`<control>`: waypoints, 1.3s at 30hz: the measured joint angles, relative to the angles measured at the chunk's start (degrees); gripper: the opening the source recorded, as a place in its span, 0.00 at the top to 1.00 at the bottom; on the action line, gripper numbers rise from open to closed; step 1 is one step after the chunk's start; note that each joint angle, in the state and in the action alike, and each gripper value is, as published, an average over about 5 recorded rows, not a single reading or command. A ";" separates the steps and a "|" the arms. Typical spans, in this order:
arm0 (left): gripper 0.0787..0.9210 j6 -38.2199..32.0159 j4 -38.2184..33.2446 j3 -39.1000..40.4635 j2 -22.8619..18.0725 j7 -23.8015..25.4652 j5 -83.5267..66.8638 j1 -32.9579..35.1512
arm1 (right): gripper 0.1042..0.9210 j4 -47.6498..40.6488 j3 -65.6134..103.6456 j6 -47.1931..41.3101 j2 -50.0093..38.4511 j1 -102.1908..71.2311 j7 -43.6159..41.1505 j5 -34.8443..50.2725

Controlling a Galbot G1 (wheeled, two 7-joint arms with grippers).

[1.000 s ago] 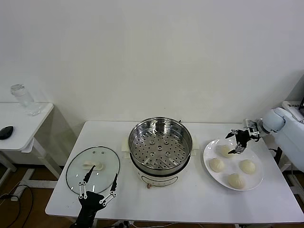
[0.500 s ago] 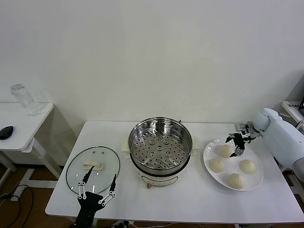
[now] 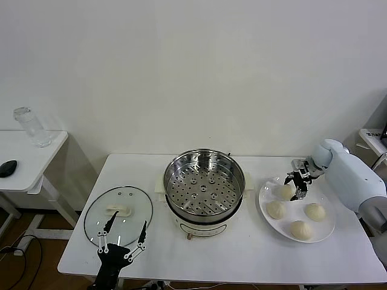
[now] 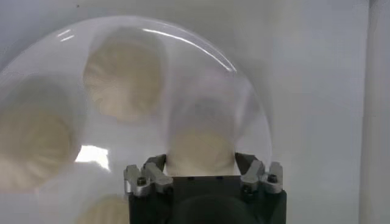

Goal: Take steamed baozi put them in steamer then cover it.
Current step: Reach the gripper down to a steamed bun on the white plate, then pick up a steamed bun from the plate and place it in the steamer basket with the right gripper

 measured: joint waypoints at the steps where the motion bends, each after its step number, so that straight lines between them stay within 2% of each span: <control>1: 0.12 -0.02 0.02 -0.01 -0.01 -0.01 0.00 0.01 | 0.24 0.02 -0.02 0.10 0.02 0.00 0.05 -0.14; 12: 0.12 0.08 -0.22 -0.14 -0.10 -0.05 -0.01 -0.03 | 0.28 4.14 -1.83 1.06 -2.10 1.11 -0.48 0.74; 25: 0.12 0.55 -0.90 -0.08 0.00 -0.16 -0.02 -0.15 | 0.29 22.66 -12.61 5.73 -7.64 12.84 -1.82 9.45; 32: 0.12 0.54 -1.16 -0.09 0.02 -0.28 -0.01 0.17 | 0.29 32.11 -20.42 11.03 -5.80 23.16 -1.69 12.71; 39: 0.12 0.54 -1.10 0.07 0.00 -0.39 0.02 0.34 | 0.29 37.46 -25.80 16.54 -0.83 29.21 -1.67 12.99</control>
